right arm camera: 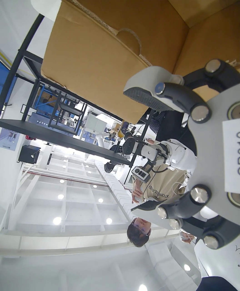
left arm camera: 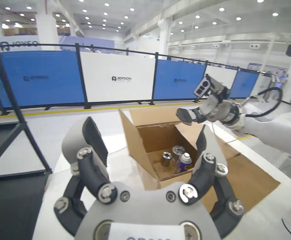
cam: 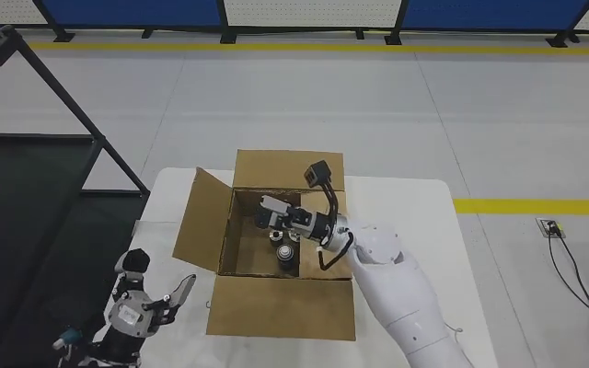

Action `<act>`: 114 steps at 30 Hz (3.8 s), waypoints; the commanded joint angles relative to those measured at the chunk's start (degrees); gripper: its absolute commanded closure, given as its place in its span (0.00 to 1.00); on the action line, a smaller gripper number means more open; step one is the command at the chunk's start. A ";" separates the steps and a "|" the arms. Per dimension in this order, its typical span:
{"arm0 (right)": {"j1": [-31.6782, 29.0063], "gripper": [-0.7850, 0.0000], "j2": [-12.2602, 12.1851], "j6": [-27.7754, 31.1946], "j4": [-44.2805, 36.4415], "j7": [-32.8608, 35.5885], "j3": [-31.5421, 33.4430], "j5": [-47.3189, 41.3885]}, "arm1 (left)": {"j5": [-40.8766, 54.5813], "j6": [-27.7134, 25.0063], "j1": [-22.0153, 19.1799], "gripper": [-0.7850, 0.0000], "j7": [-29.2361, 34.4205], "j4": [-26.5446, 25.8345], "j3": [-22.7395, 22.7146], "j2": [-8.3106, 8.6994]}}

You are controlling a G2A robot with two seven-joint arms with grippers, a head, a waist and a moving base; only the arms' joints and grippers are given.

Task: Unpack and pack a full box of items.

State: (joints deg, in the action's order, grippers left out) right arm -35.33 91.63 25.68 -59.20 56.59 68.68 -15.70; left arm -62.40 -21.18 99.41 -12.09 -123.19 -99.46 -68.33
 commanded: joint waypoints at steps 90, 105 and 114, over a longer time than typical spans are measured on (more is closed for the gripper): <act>-25.20 0.00 -10.85 3.40 -28.51 -1.55 7.89 -0.13 | 20.22 5.67 -41.25 0.00 48.14 26.59 20.66 -0.82; -19.80 0.00 -11.58 0.99 -25.81 -0.01 5.39 -1.11 | 10.55 9.68 -28.86 0.00 34.54 19.26 9.77 0.67; -18.01 0.00 -11.91 1.10 -24.24 0.10 3.98 -1.89 | 10.64 8.77 -31.97 0.00 38.15 26.29 7.47 1.31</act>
State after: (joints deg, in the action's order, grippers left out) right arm -53.51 79.75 26.71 -83.64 56.78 72.83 -17.52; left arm -51.45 -11.99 68.10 25.27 -97.61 -91.99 -67.12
